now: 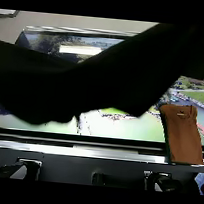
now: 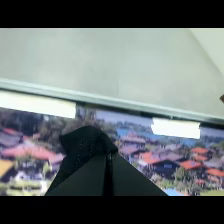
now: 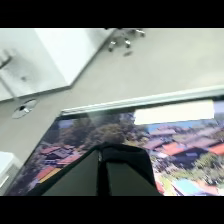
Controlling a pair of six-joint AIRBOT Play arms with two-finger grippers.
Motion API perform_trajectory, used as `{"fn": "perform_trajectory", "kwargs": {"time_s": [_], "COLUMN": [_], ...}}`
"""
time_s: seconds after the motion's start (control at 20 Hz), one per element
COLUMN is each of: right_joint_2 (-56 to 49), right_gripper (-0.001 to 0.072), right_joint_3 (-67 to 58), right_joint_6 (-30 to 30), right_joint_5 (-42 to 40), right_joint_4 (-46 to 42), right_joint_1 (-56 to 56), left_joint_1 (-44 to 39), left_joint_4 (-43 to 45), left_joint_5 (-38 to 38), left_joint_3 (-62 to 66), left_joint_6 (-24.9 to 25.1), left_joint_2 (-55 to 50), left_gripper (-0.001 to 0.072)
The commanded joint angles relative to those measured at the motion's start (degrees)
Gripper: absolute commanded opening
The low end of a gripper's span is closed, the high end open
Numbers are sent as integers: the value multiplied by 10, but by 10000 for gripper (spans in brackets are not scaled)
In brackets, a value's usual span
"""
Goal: Fold the clothes and pants, and hang the long-sleeved shirts on hangers.
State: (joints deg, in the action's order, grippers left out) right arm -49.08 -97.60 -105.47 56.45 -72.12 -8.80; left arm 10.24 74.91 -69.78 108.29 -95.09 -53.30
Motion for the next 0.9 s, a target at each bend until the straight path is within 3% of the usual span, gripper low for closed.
{"fn": "perform_trajectory", "kwargs": {"time_s": [0.0, 0.25, 0.5, 0.75, 0.85], "right_joint_2": [-89, -335, -531, -583, -577], "right_gripper": [34, 34, 33, 34, 34], "right_joint_3": [-3, -2, -2, -2, -3], "right_joint_6": [-114, -87, -66, -68, -61], "right_joint_5": [38, 138, 71, 13, 13], "right_joint_4": [-54, 32, 44, 63, 63], "right_joint_1": [0, 0, 0, 0, 0], "left_joint_1": [-8, -62, -97, -95, -79], "left_joint_4": [6, 6, 6, 5, 6], "left_joint_5": [-33, 15, 96, 91, 64], "left_joint_3": [-53, -172, -176, -172, -143], "left_joint_6": [-14, 27, 27, 21, 23], "left_joint_2": [-43, -241, -468, -517, -503], "left_gripper": [11, 12, 12, 17, 215]}}
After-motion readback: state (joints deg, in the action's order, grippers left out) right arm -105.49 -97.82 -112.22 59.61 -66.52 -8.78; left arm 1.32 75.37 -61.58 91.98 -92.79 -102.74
